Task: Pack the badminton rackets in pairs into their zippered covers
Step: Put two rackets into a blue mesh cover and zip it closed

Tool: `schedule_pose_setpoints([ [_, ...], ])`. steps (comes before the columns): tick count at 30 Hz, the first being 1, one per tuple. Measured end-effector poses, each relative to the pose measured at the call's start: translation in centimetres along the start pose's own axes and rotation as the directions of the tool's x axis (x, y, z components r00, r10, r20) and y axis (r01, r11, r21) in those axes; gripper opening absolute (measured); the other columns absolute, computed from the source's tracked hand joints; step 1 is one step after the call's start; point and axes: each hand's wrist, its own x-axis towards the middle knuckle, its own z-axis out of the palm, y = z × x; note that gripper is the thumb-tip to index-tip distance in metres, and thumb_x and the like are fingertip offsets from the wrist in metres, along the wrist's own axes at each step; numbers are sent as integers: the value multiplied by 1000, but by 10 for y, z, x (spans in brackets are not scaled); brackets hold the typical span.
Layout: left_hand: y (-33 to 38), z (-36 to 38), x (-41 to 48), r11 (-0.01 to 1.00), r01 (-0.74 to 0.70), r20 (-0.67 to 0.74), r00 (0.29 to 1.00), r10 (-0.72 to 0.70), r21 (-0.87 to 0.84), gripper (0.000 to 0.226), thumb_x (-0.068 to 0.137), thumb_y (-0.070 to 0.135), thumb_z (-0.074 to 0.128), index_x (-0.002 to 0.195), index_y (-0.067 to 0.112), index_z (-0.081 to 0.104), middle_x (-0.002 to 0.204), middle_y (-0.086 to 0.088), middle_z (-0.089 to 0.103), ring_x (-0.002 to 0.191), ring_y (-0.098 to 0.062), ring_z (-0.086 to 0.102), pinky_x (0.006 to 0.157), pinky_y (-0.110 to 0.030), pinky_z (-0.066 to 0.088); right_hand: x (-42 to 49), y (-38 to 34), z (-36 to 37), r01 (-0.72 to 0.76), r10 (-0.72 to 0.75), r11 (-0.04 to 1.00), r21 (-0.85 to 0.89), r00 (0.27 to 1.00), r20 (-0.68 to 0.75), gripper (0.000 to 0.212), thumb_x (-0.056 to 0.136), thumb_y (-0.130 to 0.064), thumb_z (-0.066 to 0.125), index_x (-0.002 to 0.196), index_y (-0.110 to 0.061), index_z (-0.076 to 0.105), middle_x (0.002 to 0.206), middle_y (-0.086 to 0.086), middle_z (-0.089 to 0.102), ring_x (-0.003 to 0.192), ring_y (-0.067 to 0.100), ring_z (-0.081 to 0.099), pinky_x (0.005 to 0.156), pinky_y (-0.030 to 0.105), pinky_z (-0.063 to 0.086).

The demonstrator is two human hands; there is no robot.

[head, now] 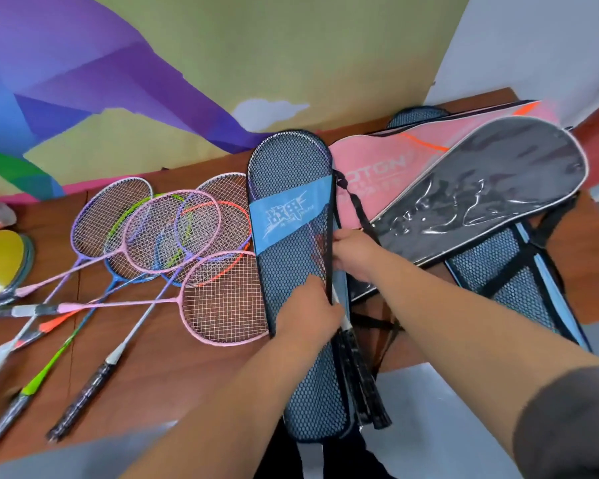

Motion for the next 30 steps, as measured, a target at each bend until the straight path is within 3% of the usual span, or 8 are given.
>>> schedule_pose_setpoints([
  [2,-6,13,-9,996,34,44,998,-38,78,33,83,42,63,97,15,49,101,-10,66,93,-38,66,76,-41,53,-3,1,0,39,-38,999,-8,998,50,20,98,12,59,99,-1,75,92,7,81,83,20,77,81,33,67],
  [6,-17,34,-29,978,95,145,982,-123,188,22,85,38,59,87,16,58,97,-8,69,91,-34,68,77,-38,57,3,2,-4,86,-72,967,-239,995,65,24,94,8,62,111,-1,78,110,12,82,102,27,78,93,38,65],
  [11,-21,37,-42,976,199,215,953,-215,93,28,79,41,53,81,15,64,83,-8,73,77,-30,73,75,-38,62,-19,-17,-10,153,-217,657,-739,976,9,17,90,-8,56,83,-5,72,90,12,75,90,28,69,73,29,49],
  [13,-22,37,-43,978,209,242,948,-206,14,27,75,39,52,82,15,63,78,-8,73,70,-28,74,71,-44,64,-40,-16,-15,125,-250,599,-791,968,-36,23,89,-12,54,77,-5,72,84,14,76,85,33,71,74,35,57],
  [16,-22,35,-45,974,217,274,943,-191,-70,25,76,28,53,88,9,65,76,-13,74,64,-28,76,66,-46,66,-79,7,-22,0,-65,673,-739,996,-59,33,90,-22,50,89,0,74,84,20,79,77,39,79,72,53,68],
  [20,-18,33,-51,966,254,311,924,-224,-58,10,78,14,58,84,7,63,73,-15,77,69,-28,78,68,-43,67,-125,43,-35,-34,179,509,-860,982,67,42,96,-38,61,97,1,75,86,17,79,71,33,78,61,38,68],
  [23,-16,35,-58,964,251,326,922,-210,-87,7,82,14,63,85,9,62,80,-14,78,69,-25,79,68,-50,66,-138,64,-33,-52,267,553,-832,957,118,33,99,-31,67,101,1,73,98,20,79,88,34,80,60,33,64],
  [30,-10,22,-71,926,276,375,912,-167,-259,10,92,15,68,93,8,63,89,-14,77,73,-25,80,73,-47,66,-149,83,-23,-100,200,796,-597,974,104,18,91,-16,81,88,0,75,80,16,78,76,31,80,74,41,69],
])
